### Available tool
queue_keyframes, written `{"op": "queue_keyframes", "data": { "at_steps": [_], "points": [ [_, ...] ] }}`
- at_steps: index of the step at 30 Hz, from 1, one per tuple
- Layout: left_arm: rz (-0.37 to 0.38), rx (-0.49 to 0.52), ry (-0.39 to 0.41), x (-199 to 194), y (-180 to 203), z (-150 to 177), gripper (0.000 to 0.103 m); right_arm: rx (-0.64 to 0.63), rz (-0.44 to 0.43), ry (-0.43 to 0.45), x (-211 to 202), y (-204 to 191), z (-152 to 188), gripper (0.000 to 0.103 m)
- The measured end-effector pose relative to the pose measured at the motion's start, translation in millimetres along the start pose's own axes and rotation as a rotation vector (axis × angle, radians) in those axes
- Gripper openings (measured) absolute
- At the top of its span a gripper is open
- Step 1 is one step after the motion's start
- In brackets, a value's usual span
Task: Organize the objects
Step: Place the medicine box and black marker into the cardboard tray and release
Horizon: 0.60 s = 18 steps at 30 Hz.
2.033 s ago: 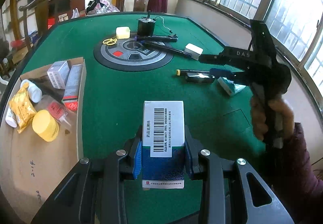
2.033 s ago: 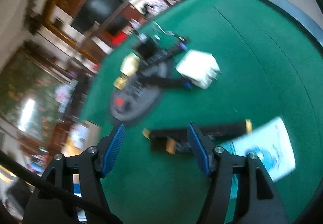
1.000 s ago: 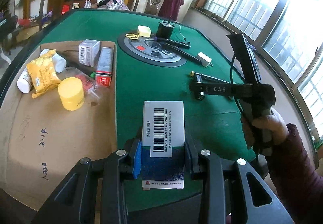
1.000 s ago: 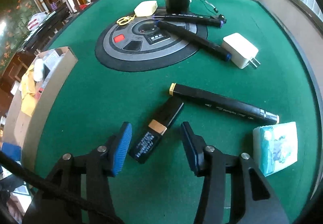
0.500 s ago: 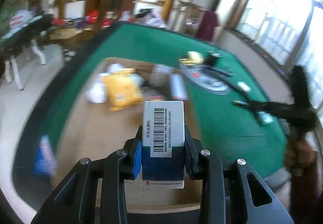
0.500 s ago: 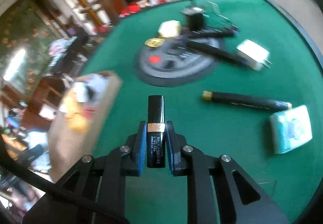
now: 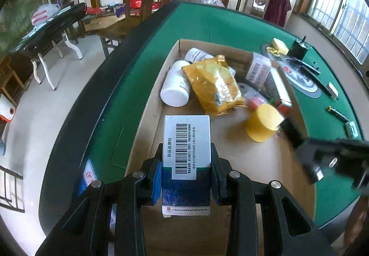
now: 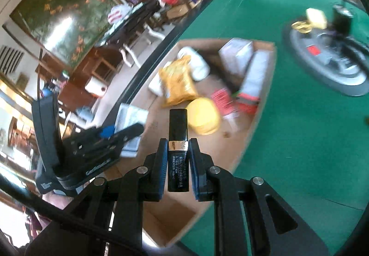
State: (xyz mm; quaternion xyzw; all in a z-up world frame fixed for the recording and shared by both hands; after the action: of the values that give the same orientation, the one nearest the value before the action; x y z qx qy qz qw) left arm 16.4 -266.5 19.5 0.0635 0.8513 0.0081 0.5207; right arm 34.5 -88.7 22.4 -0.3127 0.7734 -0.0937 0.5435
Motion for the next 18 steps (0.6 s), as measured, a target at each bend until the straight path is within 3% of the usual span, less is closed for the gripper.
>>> {"op": "queue_keyframes", "data": {
  "at_steps": [6,11,15,18],
  "points": [
    [0.026,-0.003,-0.011,7.5,-2.6,-0.8,0.029,-0.005,0.046,-0.048,40.8,-5.8,-4.4,0.016],
    [0.061,-0.048,0.006,3.7,-10.3,-2.8,0.030,-0.008,0.072,-0.044,50.2,-5.9,-7.0,0.016],
    [0.095,-0.089,0.020,-1.3,-16.1,-3.0,0.044,-0.030,0.110,-0.025,49.7,-6.9,-8.2,0.016],
    [0.119,-0.107,0.031,-8.0,-17.6,-2.7,0.046,-0.035,0.108,-0.015,46.8,-8.1,-10.3,0.017]
  ]
}}
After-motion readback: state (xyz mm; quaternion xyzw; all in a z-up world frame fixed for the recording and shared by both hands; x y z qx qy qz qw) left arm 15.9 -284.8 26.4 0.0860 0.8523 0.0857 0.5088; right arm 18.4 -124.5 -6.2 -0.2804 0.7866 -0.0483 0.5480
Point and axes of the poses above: each gripper's, at about its wrist camera, not at the fingertips, and x roughly the way its jaws point, y to its right, z to its underside, the point moved 2 cm from there along x, roughly the way its jaws point, and after that the axes turned 5 degrees about -y, right-handed, at the moved point
